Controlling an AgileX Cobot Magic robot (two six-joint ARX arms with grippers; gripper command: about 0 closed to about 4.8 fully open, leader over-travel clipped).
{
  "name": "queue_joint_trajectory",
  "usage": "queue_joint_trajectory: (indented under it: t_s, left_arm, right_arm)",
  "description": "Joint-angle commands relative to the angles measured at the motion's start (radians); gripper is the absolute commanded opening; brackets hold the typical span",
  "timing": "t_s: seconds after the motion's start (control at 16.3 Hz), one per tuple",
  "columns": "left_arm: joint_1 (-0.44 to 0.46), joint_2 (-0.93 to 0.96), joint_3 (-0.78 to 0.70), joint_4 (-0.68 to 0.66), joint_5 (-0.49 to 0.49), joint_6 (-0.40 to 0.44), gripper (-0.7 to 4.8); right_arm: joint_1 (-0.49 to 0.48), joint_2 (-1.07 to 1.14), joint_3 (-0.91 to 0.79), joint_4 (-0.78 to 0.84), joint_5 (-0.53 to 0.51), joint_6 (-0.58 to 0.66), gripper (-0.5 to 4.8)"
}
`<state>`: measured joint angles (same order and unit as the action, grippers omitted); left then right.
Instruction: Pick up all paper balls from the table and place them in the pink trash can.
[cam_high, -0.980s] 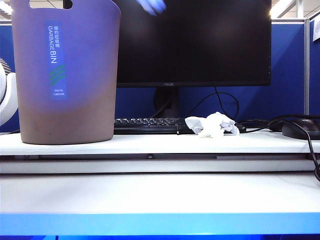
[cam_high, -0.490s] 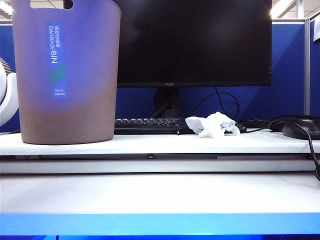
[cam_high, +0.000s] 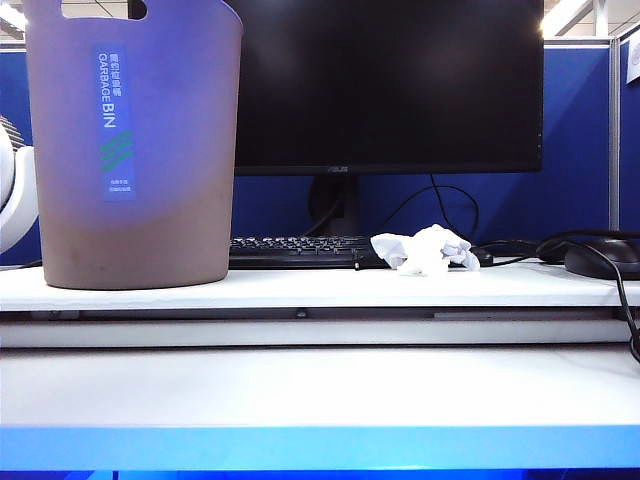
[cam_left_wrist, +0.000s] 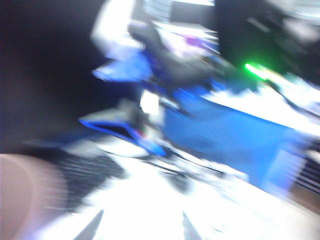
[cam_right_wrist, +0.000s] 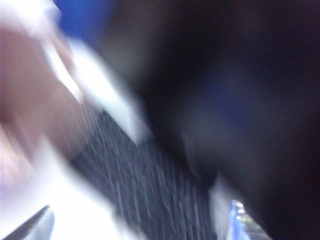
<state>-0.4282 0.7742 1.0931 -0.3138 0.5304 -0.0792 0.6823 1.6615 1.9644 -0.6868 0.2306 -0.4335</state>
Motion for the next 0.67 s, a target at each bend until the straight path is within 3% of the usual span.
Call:
queue_joint_trajectory:
  t_s: [0.06,0.24,0.31,0.43,0.67]
  left_arm:
    - [-0.008,0.114,0.003,0.038,0.094,-0.042,1.84]
    - [-0.074,0.187,0.003,0.068,0.121,-0.052,1.84]
    - [-0.079,0.188,0.002,0.07,0.121,-0.052,1.84]
    - [-0.079,0.186,0.003,0.064,0.121,-0.053,1.84]
    - [-0.079,0.186,0.003,0.04,0.121,-0.061,1.84]
  right_arm:
    - [-0.139,0.019,-0.054,-0.236,-0.063,0.145,4.79]
    - [-0.249,0.057,-0.217,-0.138,-0.088,0.154,4.79]
    - [-0.274,0.09,-0.241,-0.145,-0.143,0.173,4.79]
    - [-0.289,0.177,-0.267,-0.123,-0.205,0.179,4.79]
    - [-0.289,0.317,-0.267,-0.013,-0.206,0.179,4.79]
